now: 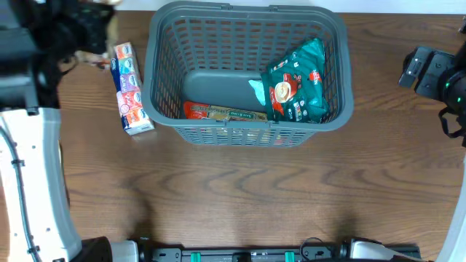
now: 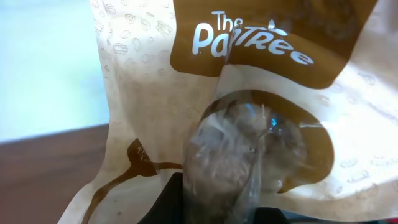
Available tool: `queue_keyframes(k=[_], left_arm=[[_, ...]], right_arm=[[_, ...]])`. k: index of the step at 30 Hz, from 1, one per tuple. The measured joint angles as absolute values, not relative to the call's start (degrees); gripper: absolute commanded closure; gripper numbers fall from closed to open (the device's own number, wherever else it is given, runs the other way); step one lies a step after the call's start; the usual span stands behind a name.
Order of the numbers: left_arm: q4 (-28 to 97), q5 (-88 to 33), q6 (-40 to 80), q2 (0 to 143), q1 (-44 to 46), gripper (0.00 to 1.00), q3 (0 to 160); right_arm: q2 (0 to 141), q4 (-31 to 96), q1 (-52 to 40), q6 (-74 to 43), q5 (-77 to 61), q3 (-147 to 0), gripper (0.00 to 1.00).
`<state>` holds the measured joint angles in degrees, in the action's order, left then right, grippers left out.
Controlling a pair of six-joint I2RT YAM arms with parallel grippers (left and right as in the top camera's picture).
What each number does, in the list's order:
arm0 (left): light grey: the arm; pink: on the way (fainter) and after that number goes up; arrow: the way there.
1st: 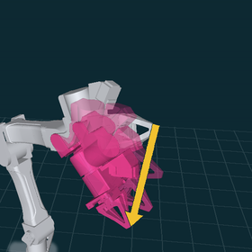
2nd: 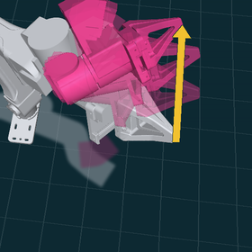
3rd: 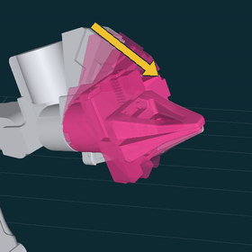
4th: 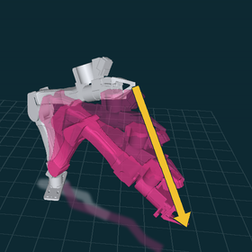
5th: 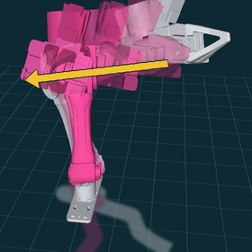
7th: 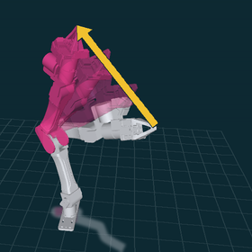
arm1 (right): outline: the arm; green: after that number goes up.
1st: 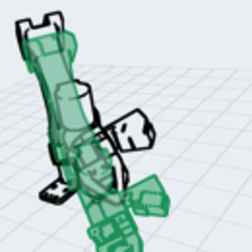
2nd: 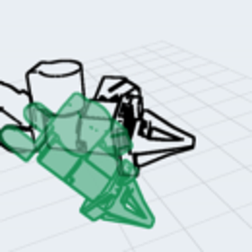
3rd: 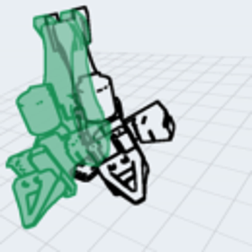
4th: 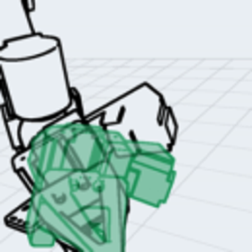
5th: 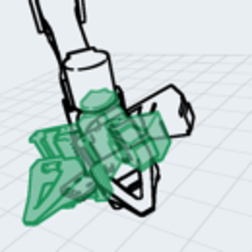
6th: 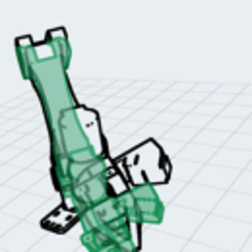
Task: Pack container
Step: 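Swing the snack bag over the basket and release it inside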
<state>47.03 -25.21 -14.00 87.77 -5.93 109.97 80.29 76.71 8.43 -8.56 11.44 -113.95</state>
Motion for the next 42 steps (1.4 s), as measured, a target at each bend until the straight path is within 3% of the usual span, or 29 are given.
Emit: queue_keyframes(k=[8, 19, 27, 42], left_arm=[[46.3, -34.0, -15.49, 87.77, 3.33, 0.94, 109.97], [52.66, -36.62, -20.43, 88.51, 14.98, 0.95, 110.04], [63.22, -34.96, -30.33, 96.44, 15.92, 0.94, 110.28], [62.41, -32.64, -36.71, 111.96, 15.92, 0.94, 110.28]], right_arm=[[80.29, 76.71, 8.43, -8.56, 11.44, -113.95, 0.01], [80.29, 76.71, 8.43, -8.56, 11.44, -113.95, 0.01], [80.29, 76.71, 8.43, -8.56, 11.46, -113.95, 0.01], [80.29, 76.71, 8.43, -8.56, 11.44, -113.95, 0.01]])
